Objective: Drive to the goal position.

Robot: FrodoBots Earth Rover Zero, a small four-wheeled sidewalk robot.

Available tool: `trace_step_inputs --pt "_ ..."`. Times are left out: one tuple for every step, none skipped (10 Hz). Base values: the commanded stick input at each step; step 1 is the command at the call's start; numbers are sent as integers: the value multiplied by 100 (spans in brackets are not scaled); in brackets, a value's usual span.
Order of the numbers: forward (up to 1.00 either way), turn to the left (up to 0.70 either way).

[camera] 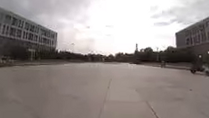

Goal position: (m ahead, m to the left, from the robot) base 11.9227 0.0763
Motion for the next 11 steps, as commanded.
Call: trace_step_inputs --pt "70 0" --pt "70 0" --pt "70 0" --pt "70 0" --pt "70 0" --pt "70 0" --pt "70 0" --pt "70 0" --pt "70 0" --pt "70 0" --pt "70 0"
